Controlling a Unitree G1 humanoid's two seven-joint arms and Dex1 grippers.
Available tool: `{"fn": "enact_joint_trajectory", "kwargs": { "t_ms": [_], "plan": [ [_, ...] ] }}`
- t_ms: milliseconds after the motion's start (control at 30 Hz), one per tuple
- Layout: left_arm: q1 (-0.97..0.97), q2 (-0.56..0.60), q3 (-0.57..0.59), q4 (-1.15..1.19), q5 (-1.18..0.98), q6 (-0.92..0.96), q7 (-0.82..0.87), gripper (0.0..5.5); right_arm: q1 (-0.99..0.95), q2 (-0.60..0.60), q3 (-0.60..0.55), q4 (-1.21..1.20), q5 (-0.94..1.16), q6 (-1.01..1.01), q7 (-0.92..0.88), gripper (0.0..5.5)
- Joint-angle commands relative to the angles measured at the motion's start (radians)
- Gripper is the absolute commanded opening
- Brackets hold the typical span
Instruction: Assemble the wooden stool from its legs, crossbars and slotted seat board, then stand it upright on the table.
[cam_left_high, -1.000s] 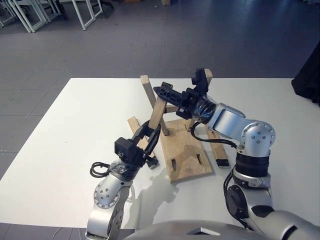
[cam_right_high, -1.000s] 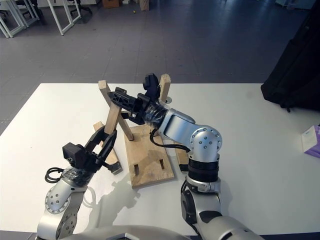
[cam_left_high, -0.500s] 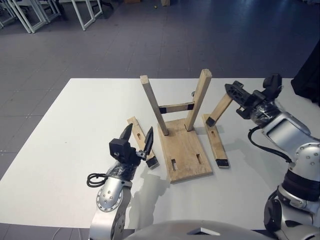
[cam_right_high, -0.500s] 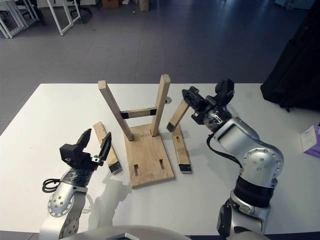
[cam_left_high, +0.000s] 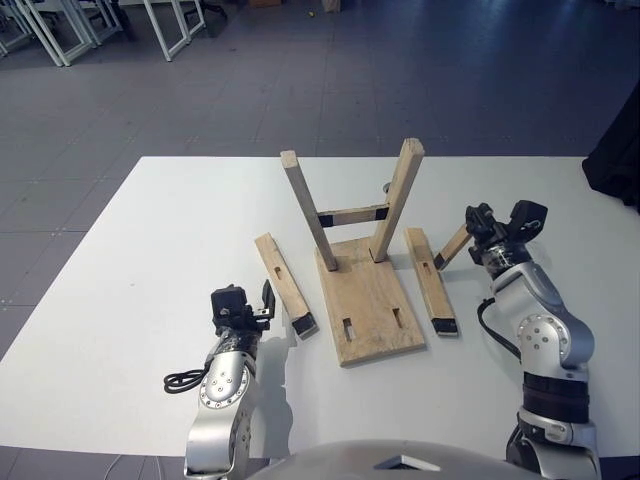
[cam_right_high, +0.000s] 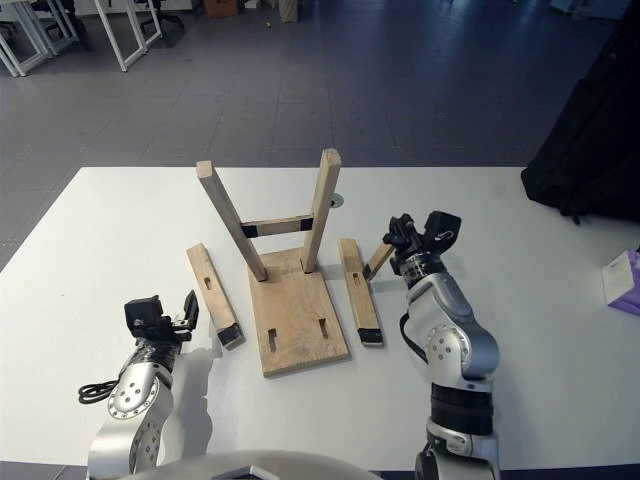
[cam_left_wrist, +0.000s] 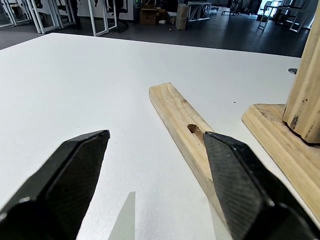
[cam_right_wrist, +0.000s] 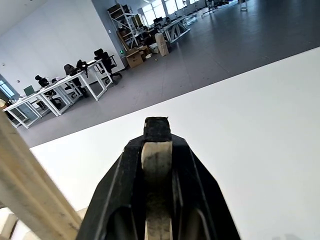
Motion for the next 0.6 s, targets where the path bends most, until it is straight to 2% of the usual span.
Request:
{"fn": "enact_joint_trajectory", "kwargs": {
  "t_ms": [33,500,600],
  "plan": [
    [-0.015,0.011,0.002,0.010,0.014,0.013,-0.015,3.46,-0.004,0.027,0.003,0.015,-0.029,-0.022,0.011,0.39],
    [-0.005,0.015,-0.003,0.014,0.028,0.018,-0.032,3.46,0.021,0.073,0.012,0.094,-0.121,-0.060,0.039,0.39],
    [-0.004,0.014,-0.004,0.015,0.031,0.020,-0.031,3.46,0.039,0.031,0.068,0.106,-0.227,-0.083,0.038,0.39]
  ]
}}
